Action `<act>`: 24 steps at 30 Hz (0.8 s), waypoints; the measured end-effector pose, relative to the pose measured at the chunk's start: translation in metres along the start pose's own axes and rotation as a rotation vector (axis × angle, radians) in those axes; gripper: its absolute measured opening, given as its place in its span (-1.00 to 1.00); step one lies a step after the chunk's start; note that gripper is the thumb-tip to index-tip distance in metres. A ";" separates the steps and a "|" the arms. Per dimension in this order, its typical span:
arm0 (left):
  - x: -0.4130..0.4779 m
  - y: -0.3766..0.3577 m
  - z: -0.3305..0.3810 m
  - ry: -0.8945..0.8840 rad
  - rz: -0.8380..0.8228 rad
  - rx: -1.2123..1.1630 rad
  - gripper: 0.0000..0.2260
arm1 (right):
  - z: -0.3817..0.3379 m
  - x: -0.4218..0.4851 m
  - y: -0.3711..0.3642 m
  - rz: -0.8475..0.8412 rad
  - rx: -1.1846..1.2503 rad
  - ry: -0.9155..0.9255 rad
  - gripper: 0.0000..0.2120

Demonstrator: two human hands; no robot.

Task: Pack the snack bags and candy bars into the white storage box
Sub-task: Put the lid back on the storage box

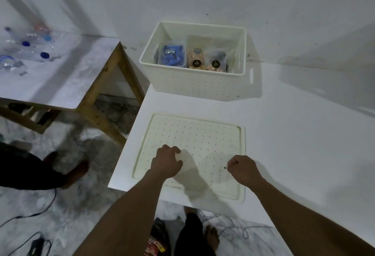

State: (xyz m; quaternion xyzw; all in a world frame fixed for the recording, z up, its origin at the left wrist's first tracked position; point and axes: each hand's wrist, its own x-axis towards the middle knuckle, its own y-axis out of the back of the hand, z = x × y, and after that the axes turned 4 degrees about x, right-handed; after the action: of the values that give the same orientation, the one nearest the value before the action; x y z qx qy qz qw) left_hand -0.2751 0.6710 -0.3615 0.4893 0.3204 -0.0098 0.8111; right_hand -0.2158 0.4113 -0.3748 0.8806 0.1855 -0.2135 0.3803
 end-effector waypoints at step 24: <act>-0.040 0.039 -0.010 0.034 0.609 0.056 -0.18 | 0.003 -0.042 0.038 0.760 0.004 0.199 -0.63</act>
State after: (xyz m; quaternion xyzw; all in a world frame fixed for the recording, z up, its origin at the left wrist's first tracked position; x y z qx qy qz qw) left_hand -0.2991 0.6876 -0.3126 0.5850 0.1720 0.2334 0.7574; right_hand -0.2334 0.3776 -0.3326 0.9037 -0.1181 0.0285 0.4106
